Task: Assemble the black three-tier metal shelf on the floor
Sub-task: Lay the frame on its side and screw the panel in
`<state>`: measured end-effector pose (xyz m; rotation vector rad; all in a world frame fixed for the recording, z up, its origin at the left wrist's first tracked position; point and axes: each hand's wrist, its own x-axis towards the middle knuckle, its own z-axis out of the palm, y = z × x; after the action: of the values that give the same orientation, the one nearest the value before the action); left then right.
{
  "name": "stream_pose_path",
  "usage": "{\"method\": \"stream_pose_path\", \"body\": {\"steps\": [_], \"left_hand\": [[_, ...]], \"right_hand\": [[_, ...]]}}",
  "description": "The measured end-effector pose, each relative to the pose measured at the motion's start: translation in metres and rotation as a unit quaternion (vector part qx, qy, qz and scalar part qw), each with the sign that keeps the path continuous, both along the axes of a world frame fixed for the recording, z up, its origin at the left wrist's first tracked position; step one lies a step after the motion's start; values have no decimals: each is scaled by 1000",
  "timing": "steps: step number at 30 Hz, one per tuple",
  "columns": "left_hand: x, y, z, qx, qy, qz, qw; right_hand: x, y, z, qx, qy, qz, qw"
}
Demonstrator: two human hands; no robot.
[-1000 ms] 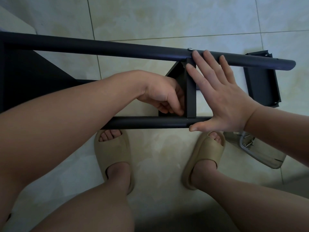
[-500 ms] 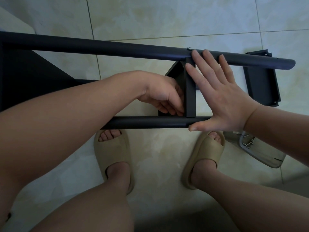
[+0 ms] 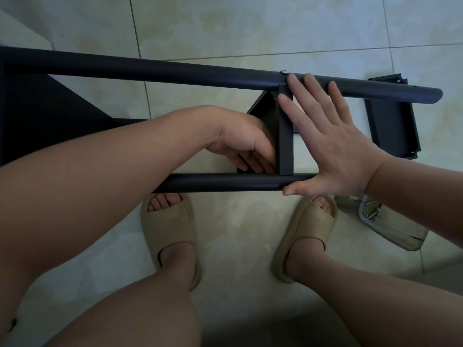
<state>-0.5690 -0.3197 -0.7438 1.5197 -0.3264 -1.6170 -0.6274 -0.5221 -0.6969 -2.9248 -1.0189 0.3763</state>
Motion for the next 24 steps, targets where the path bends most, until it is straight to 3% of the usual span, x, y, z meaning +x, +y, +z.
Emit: {"method": "stream_pose_path", "body": {"steps": [8,17,20,24], "left_hand": [[0,-2,-3,-12,-2,15,1000],[-3,1,-5,-33,71,26,997],[-4,3,2,-12,94,14,995],[-2,7,18,79,48,-2,996]], "right_hand": [[0,-2,-3,4,-6,3,1000],[-2,-1,-1,-5,-15,4,1000],[-2,-1,1,-5,-13,4,1000],[-2,0,3,-8,-6,4,1000]]}}
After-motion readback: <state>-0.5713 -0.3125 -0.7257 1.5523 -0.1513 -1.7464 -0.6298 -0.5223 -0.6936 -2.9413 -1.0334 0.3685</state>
